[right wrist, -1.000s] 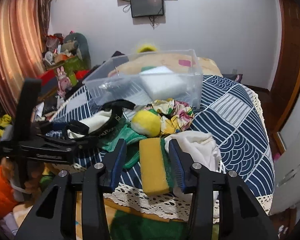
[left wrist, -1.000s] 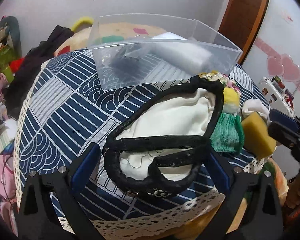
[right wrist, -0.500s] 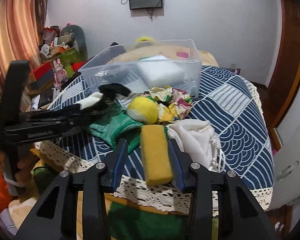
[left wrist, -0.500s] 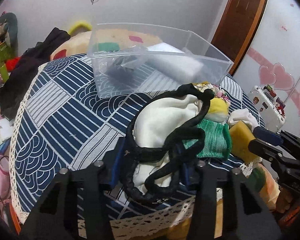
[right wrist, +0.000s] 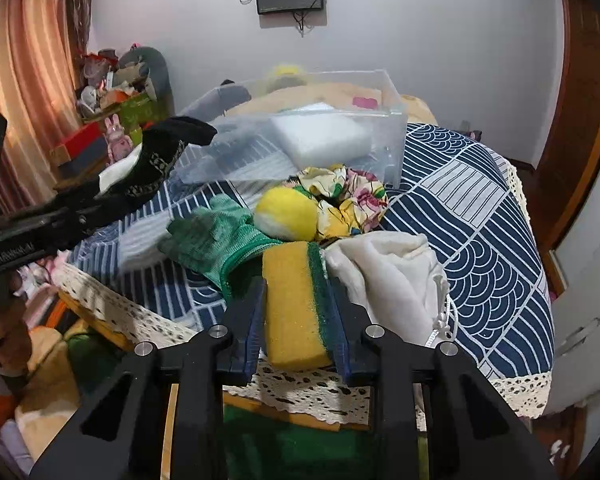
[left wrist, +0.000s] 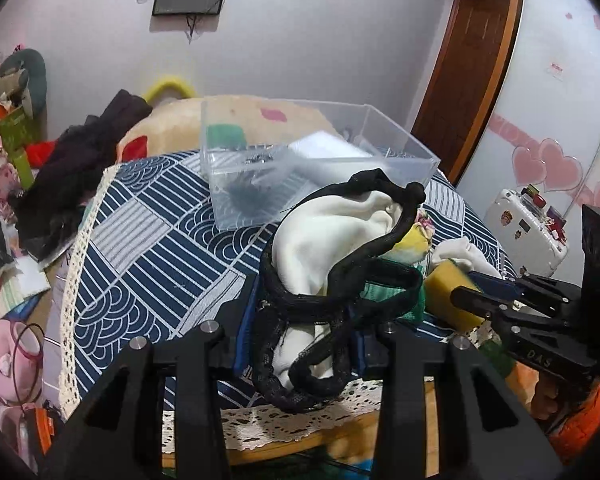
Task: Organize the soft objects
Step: 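Grasp the yellow sponge with the right gripper while left grasps black-trimmed cloth, then drop the sponge and black-trimmed cloth into the clear box, open both grippers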
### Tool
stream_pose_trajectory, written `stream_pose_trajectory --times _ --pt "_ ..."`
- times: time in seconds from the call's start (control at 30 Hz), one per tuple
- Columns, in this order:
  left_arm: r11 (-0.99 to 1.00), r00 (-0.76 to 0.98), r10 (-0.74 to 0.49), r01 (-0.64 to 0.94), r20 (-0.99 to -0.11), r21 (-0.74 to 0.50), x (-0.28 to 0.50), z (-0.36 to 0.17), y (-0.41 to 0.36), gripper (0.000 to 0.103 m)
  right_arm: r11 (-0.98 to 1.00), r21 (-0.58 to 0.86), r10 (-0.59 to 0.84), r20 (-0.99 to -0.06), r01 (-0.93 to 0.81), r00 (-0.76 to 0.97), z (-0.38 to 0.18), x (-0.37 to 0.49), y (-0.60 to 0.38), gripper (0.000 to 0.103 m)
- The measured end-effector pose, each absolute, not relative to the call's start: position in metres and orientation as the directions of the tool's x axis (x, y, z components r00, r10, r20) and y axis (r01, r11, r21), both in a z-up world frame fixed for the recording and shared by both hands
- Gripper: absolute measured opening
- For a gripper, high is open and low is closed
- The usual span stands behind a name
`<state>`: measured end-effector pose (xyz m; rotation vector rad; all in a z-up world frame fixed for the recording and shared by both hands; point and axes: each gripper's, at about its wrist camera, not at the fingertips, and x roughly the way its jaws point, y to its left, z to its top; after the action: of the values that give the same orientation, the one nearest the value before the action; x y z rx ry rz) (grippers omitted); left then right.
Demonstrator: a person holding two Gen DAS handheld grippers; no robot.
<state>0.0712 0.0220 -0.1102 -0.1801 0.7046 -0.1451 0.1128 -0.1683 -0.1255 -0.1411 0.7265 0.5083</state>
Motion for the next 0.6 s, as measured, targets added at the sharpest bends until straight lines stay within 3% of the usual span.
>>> stream_pose_trajectory --times 0.6 --pt "0.984 0.841 -0.119 0.029 -0.527 -0.176 0.080 -0.060 0.034 0.039 0.877 0.007 0.434 -0.440 -0.480 0.786 -0.050 0.134 -0.159 0.025"
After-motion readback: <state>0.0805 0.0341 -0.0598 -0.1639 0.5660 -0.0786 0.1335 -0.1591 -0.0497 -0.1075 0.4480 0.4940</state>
